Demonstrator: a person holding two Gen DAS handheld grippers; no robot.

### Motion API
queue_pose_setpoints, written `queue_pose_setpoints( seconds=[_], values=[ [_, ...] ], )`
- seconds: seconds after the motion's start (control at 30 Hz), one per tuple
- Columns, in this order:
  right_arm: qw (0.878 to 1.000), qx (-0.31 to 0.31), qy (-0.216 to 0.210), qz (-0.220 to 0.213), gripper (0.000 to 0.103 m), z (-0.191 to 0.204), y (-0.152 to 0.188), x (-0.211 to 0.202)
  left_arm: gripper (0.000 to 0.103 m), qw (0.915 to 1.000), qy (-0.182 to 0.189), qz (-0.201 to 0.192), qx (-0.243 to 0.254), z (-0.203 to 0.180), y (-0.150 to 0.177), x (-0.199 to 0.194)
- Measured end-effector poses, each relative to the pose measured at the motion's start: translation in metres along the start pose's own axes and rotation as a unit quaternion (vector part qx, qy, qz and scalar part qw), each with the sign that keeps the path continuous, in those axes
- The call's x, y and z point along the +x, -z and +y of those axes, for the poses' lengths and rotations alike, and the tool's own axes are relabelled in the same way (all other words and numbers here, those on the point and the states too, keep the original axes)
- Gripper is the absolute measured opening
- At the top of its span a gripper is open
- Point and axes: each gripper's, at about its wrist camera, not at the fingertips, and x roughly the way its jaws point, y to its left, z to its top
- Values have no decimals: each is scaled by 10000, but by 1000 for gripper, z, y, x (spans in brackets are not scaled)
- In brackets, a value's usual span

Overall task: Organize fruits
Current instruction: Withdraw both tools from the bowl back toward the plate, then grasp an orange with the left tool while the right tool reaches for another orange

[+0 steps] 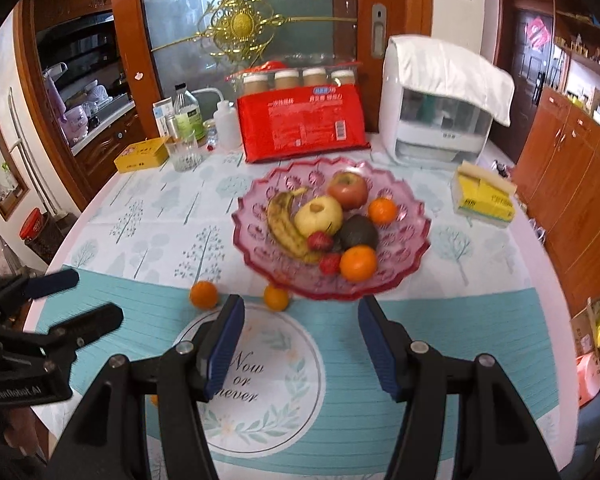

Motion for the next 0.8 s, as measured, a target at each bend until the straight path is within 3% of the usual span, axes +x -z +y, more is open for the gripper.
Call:
queue_pose_setpoints(
  seconds=[0.3, 0.43, 0.7, 0.8],
  values=[
    [9983, 385, -146, 411, 60, -3, 33, 51, 84, 9953, -103, 855, -449, 20, 62, 64],
    [9970, 560, -194, 494, 60, -5, 41, 72, 83, 9932, -156, 1007, -561, 25, 80, 81],
    [9967, 671, -317, 342, 60, 3, 44, 115, 58, 9910, -147, 1190, -593, 27, 98, 101],
    [9971, 655, -316, 229, 60, 6, 41, 131, 50, 9930, -139, 1074, -479, 24, 102, 102]
  ],
)
